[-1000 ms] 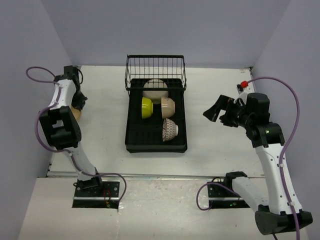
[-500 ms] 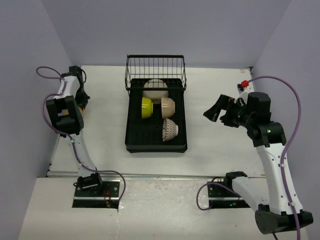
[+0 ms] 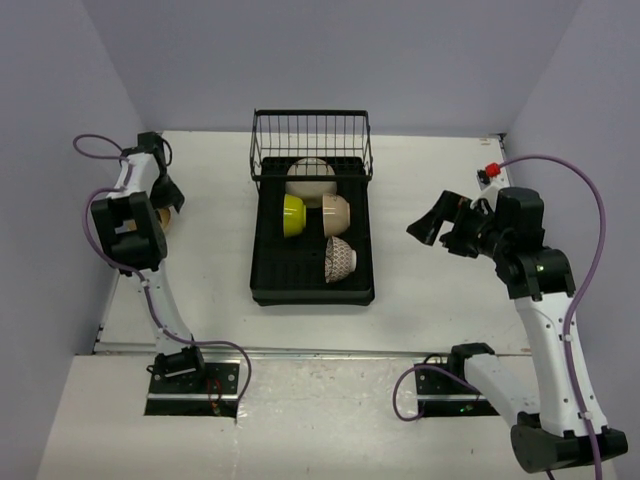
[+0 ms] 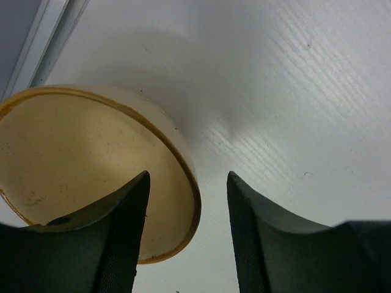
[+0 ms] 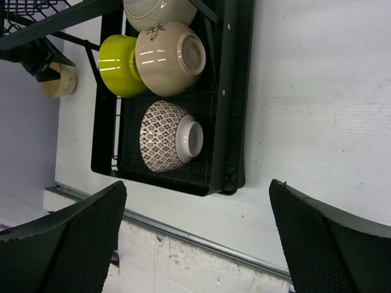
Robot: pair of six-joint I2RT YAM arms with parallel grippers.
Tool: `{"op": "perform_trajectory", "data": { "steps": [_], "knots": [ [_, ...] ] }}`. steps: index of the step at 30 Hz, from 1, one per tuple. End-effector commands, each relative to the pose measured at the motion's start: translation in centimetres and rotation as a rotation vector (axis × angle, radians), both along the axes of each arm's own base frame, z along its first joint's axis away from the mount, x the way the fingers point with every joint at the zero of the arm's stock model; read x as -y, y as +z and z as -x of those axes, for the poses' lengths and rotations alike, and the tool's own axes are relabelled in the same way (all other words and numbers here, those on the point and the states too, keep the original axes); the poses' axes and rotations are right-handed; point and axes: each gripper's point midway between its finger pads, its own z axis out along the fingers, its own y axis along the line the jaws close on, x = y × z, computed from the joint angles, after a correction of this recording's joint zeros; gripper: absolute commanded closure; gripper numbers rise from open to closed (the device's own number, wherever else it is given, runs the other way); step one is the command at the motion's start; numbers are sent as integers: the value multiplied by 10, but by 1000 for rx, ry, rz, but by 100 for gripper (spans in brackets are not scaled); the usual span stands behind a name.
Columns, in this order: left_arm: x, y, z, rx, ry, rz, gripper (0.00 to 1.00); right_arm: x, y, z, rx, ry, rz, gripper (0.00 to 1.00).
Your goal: Unload the bowls from the dish rack
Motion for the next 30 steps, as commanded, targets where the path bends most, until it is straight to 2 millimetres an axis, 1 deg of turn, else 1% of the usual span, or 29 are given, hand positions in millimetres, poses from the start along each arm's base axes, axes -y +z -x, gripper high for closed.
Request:
{"op": "perform_trajectory", "data": {
  "steps": [1, 2, 3, 4, 5, 6, 7, 8, 9, 10, 11, 12, 13, 14, 15, 16, 17, 18, 20, 21, 22, 23, 24, 25, 26, 27, 28, 29, 30],
  "knots": [
    [7, 39, -11, 131, -8, 28, 45, -1, 7, 1, 20, -12, -14, 1],
    [10, 43, -10, 141, -6, 38, 43, -1, 7, 1, 21, -12, -16, 1],
    [13, 63, -10, 191, -7, 42, 42, -1, 7, 2, 22, -13, -14, 1],
    [17, 75, -13, 239, -3, 53, 40, -1, 8, 2, 23, -11, -15, 1],
    [26, 81, -8, 264, -13, 88, 36, -2, 8, 2, 24, -10, -13, 1],
    [33, 120, -5, 370, -29, 85, 34, -2, 8, 2, 23, -8, -12, 1],
    [41, 137, -5, 437, -34, 116, 32, -2, 7, 1, 18, -8, -11, 1],
    [48, 153, 0, 492, -49, 134, 31, -2, 8, 0, 19, -7, -6, 1],
    [59, 173, 20, 557, -63, 152, 31, -2, 7, -1, 17, -4, -5, 1],
    [77, 180, 26, 589, -82, 208, 30, -2, 6, -2, 17, -3, -3, 1],
    [97, 181, 35, 592, -120, 246, 32, -2, 2, -5, 5, -6, 0, 1],
    [115, 173, 54, 600, -144, 265, 32, -1, 0, -7, 0, -16, 8, 1],
    [150, 171, 62, 623, -201, 376, 32, 1, -3, -10, -11, -27, 14, 1],
    [167, 168, 71, 646, -230, 440, 32, 3, -8, -14, -27, -44, 25, 1],
    [182, 182, 75, 732, -274, 477, 32, 8, -11, -17, -34, -72, 42, 2],
    [211, 164, 90, 701, -316, 573, 32, 10, -12, -20, -35, -85, 46, 2],
    [224, 169, 94, 737, -360, 605, 32, 11, -13, -24, -31, -94, 50, 1],
    [247, 181, 103, 807, -438, 644, 32, 14, -15, -27, -33, -114, 57, 1],
    [264, 193, 117, 858, -502, 713, 32, 12, -15, -31, -37, -116, 53, 1],
    [269, 205, 125, 904, -532, 735, 33, 11, -17, -35, -44, -113, 49, 1],
    [277, 200, 135, 887, -545, 785, 33, 9, -18, -36, -50, -108, 41, 1],
    [280, 207, 144, 912, -564, 806, 33, 8, -17, -38, -44, -104, 35, 1],
    [283, 212, 148, 939, -583, 827, 33, 8, -18, -39, -45, -102, 34, 1],
    [290, 214, 156, 935, -590, 880, 33, 7, -20, -39, -49, -99, 33, 1],
    [294, 211, 165, 943, -601, 903, 33, 7, -20, -40, -44, -99, 32, 1],
    [300, 217, 170, 964, -614, 940, 33, 7, -21, -40, -43, -98, 33, 1],
    [304, 216, 175, 962, -619, 960, 33, 7, -23, -39, -47, -99, 36, 1],
    [307, 208, 182, 956, -617, 979, 33, 7, -24, -39, -43, -96, 37, 1],
    [312, 219, 184, 1010, -624, 1018, 33, 7, -26, -39, -47, -95, 38, 1]
  ]
}}
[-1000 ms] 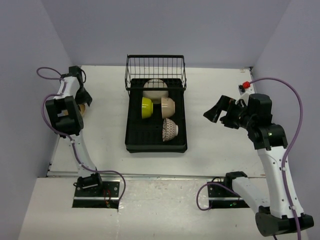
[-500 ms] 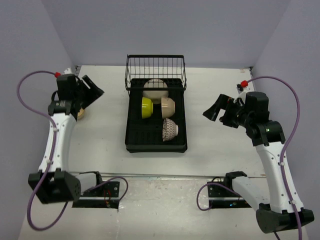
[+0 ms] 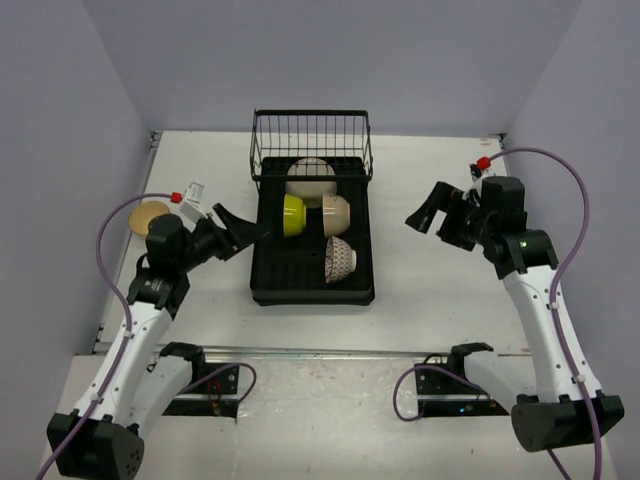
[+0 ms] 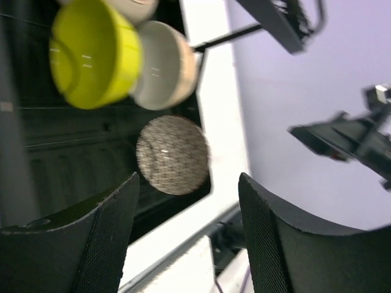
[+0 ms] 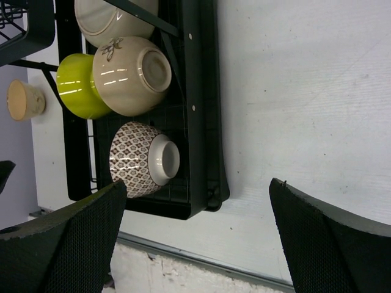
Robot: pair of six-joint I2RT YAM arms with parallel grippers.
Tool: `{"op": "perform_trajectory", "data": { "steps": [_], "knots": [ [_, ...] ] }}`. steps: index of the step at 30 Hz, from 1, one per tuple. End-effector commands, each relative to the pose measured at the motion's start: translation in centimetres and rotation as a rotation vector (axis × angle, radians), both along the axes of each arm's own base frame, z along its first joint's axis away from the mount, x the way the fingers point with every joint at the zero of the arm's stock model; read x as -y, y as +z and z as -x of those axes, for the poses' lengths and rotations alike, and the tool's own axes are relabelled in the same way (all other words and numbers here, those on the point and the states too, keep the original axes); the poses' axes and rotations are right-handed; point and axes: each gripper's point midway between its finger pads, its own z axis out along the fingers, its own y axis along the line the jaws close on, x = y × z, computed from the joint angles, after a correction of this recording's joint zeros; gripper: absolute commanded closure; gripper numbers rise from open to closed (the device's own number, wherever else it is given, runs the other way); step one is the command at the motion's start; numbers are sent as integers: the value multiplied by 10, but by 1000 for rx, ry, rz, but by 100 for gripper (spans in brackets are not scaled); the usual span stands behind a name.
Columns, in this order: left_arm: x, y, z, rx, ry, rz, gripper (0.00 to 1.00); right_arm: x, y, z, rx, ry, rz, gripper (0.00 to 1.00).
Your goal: Unload the bowls from the dish rack
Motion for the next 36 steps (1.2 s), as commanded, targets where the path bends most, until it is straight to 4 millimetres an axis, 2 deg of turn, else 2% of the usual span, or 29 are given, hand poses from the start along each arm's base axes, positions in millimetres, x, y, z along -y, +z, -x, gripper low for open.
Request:
{"op": "perform_trajectory", "data": {
  "steps": [1, 5, 6, 7, 8, 9, 10, 12, 13, 19, 22, 25, 33, 36],
  "knots": [
    [29, 31, 18, 110, -116, 169, 34, -1, -1, -4, 31, -2, 2, 1],
    [50, 32, 30, 163, -172, 240, 39, -1, -8, -1, 33, 2, 2, 1],
    [56, 38, 31, 208, -193, 250, 39, -1, -9, 0, 32, 5, 1, 1],
    [67, 37, 36, 220, -221, 238, 39, -1, -10, 1, 32, 9, 4, 1],
    [75, 29, 34, 201, -237, 220, 39, -1, -10, 1, 35, 10, 5, 1],
    [87, 29, 40, 227, -283, 211, 39, -1, -11, 2, 36, 14, 4, 1],
    [94, 19, 36, 205, -292, 200, 39, -2, -10, 3, 39, 18, 3, 1],
    [108, 19, 40, 237, -331, 204, 39, -1, -10, 3, 41, 17, 5, 1],
    [112, 13, 35, 226, -335, 195, 39, -1, -9, 3, 43, 16, 6, 1],
    [123, 3, 20, 228, -348, 151, 39, 3, -2, 5, 64, 12, 27, 1],
    [130, -12, 13, 192, -351, 137, 40, 3, 0, 6, 66, 15, 27, 1],
    [133, -19, 11, 181, -343, 136, 41, 3, 2, 6, 70, 16, 25, 1],
    [142, -36, 14, 154, -343, 149, 42, 2, 3, 6, 69, 20, 24, 1],
    [154, -39, 15, 145, -354, 148, 43, 2, 0, 6, 63, 20, 24, 1]
  ]
}}
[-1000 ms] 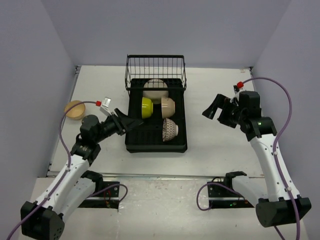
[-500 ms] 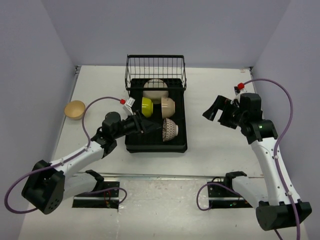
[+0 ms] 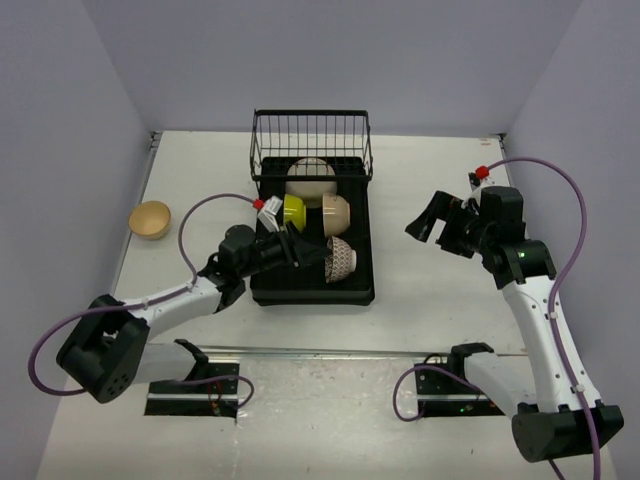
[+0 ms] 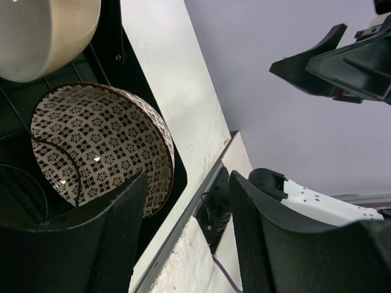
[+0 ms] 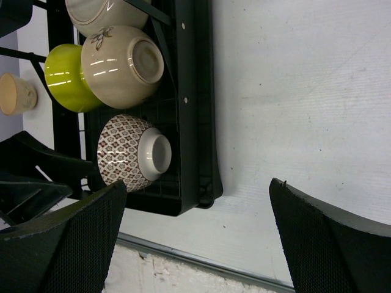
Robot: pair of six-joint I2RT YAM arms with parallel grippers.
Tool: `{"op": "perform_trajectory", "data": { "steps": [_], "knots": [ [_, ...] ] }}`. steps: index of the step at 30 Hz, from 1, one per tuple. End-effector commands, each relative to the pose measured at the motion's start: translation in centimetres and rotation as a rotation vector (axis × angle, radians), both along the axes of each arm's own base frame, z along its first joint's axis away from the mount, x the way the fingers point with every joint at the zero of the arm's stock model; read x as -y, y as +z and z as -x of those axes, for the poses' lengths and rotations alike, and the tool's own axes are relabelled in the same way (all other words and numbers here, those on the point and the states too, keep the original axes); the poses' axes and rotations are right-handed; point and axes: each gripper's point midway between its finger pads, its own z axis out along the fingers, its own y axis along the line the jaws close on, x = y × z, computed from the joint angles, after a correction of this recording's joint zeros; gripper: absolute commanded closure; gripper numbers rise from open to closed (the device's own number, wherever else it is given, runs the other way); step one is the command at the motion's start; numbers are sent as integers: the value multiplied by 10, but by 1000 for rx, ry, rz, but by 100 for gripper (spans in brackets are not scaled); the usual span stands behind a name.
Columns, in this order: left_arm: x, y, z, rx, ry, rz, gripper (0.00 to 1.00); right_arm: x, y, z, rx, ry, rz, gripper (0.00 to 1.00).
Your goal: Unload the bowls from the dish rack
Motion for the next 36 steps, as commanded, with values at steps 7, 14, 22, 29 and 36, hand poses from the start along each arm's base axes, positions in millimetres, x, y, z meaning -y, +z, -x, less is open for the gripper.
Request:
{"op": "perform_trajectory", "data": {
  "steps": [7, 14, 22, 29, 36],
  "knots": [
    [34, 2, -2, 28, -3, 32, 44, 1, 18, -1, 67, 12, 16, 1],
    [42, -4, -10, 7, 17, 10, 52, 1, 17, 2, 63, 13, 9, 1],
    [59, -14, -17, -14, 23, -9, 60, 0, 19, 4, 73, 22, 8, 1],
    [67, -18, -20, -6, 19, -10, 75, 0, 22, 4, 81, 23, 8, 1],
    [64, -12, -14, 18, 8, 28, 100, 2, 19, 7, 79, 25, 22, 1]
  ]
}}
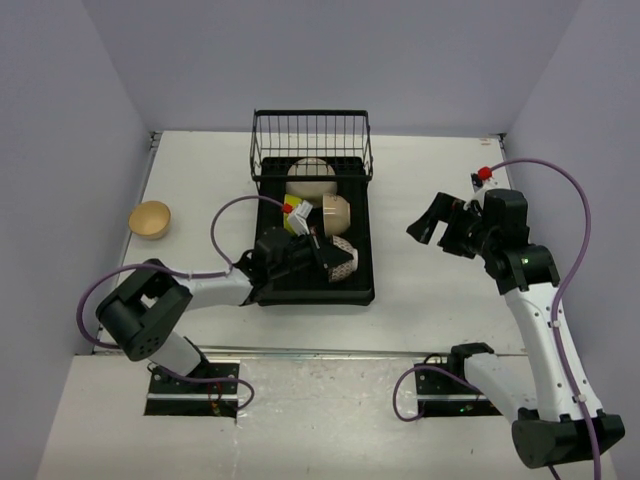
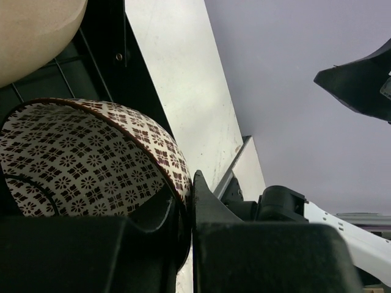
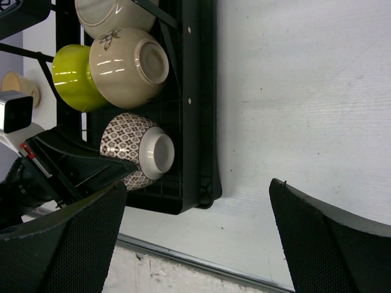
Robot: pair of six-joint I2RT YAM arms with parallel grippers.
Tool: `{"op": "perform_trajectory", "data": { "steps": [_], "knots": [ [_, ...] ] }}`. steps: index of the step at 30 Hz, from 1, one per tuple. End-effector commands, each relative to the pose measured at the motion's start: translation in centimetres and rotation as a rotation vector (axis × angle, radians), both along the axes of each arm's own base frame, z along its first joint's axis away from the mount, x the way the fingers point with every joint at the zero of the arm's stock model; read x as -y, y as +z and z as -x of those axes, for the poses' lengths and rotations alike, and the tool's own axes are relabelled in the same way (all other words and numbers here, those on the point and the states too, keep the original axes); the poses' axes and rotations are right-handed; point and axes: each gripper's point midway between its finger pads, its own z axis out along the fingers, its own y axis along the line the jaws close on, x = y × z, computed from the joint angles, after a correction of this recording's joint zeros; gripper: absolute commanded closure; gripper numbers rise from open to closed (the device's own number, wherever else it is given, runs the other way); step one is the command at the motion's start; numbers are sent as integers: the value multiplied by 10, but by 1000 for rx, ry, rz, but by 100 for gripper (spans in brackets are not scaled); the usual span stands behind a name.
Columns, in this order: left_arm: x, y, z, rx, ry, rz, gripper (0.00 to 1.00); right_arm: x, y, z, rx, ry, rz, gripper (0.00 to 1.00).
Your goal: Unload the bowls from the dish rack
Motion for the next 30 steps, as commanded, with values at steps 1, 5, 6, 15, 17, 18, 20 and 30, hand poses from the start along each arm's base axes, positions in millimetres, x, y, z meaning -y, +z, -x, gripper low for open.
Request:
{"op": "perform_trajectory", "data": {
  "steps": [1, 5, 6, 15, 17, 18, 20, 30],
  "knots": [
    [5, 28, -1, 76, 1, 91, 100, 0, 12, 3, 42, 16, 12, 1],
    [0, 27, 7, 69, -8, 125, 100, 2, 11, 4, 43, 18, 23, 1],
    [0, 28, 8, 72, -12, 139, 100, 2, 11, 5, 44, 18, 25, 1],
    [-11, 44, 28, 87, -49, 370, 100, 1, 6, 8, 27, 31, 27, 1],
    [-12, 51, 31, 96, -65, 435, 100, 1, 5, 9, 26, 32, 26, 1],
    [-14, 62, 34, 130, -77, 480, 100, 1, 4, 9, 25, 32, 28, 1],
    [-12, 62, 34, 109, -87, 509, 100, 1, 2, 10, 22, 35, 32, 1],
    [-15, 94, 37, 162, -106, 617, 100, 1, -3, 12, 15, 39, 33, 1]
  ]
}}
